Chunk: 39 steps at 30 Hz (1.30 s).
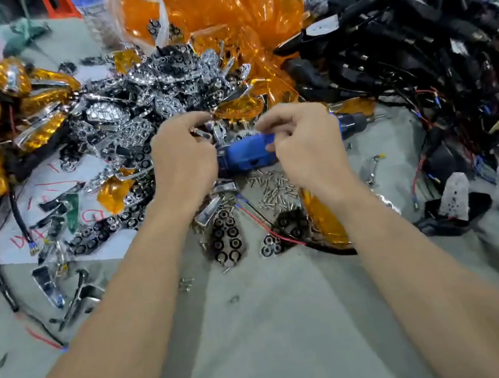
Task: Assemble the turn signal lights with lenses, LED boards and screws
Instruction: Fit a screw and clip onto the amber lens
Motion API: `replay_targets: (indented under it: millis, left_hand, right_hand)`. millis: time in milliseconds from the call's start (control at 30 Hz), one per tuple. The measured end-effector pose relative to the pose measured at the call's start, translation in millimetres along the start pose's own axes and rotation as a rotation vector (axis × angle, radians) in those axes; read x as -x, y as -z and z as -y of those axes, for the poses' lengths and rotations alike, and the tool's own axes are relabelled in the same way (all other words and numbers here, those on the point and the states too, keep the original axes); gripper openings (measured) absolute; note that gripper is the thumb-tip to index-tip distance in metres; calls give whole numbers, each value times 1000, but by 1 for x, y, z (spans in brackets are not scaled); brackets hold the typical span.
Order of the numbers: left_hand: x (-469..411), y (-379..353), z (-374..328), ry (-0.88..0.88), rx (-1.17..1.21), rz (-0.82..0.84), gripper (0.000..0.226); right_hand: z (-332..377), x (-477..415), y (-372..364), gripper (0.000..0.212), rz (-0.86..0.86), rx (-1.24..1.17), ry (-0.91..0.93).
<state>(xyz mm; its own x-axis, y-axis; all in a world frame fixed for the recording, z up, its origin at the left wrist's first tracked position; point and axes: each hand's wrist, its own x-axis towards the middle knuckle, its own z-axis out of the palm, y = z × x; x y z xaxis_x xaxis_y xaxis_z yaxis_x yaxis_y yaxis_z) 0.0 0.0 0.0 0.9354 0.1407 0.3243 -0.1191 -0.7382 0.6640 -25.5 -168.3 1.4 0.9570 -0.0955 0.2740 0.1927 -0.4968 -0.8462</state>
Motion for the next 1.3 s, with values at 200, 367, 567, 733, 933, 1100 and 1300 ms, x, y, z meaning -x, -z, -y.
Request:
replay_targets:
  millis: [200,367,567,733,933,1100,1300]
  left_hand:
    - [-11,-2,16,33,-125,140,36]
    - [-9,1,18,-40,-326,156,40]
    - [-7,3,18,-46,-268,162,44]
    - [-6,9,20,85,6,-7,42]
    - [0,20,9,-42,236,-306,52]
    - [-1,20,8,106,452,-342,54]
    - [-2,13,10,147,598,-112,39]
  right_hand:
    - [-8,11,13,31,-88,274,131]
    - [-2,17,14,30,305,429,-1]
    - [9,24,10,30,505,579,13]
    - [4,24,12,24,431,525,11]
    - [-4,24,14,20,77,291,0]
    - [-5,26,2,17,174,296,-25]
    - [-2,24,15,31,-110,376,107]
